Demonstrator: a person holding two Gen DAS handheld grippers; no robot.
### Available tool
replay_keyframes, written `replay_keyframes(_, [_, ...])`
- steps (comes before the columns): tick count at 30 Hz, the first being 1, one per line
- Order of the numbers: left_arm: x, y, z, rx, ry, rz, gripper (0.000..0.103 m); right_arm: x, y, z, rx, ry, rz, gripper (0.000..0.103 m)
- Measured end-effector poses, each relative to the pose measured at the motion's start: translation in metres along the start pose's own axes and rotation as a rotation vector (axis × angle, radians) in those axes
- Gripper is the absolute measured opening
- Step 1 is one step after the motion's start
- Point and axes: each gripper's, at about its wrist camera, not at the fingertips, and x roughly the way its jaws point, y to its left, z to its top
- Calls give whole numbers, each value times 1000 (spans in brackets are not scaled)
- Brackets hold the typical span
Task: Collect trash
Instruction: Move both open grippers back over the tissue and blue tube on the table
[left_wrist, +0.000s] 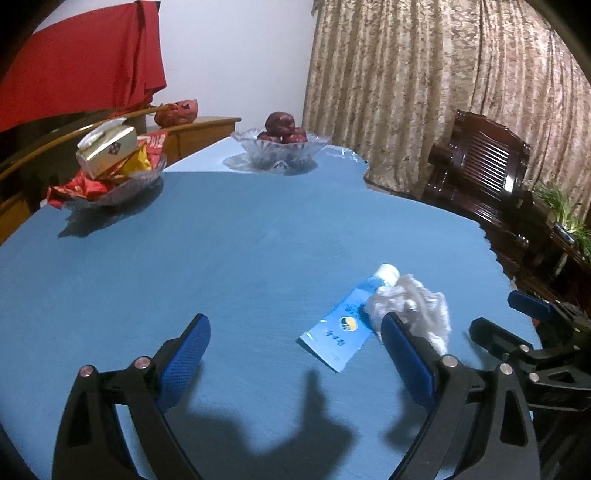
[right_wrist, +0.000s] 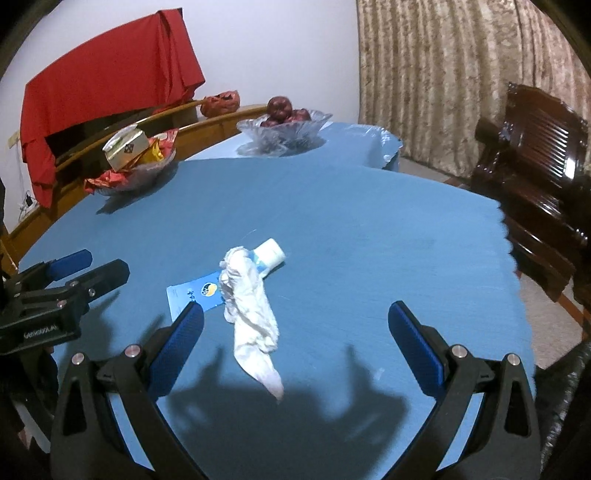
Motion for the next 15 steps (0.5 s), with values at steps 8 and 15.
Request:
replay_keyframes(8, [18,15,0,-6,25,7,91,38,17,5,-20,55,18,87])
replay_keyframes(15, [27,22,0,-13,39,2,91,59,22,1,-40,133,41,49])
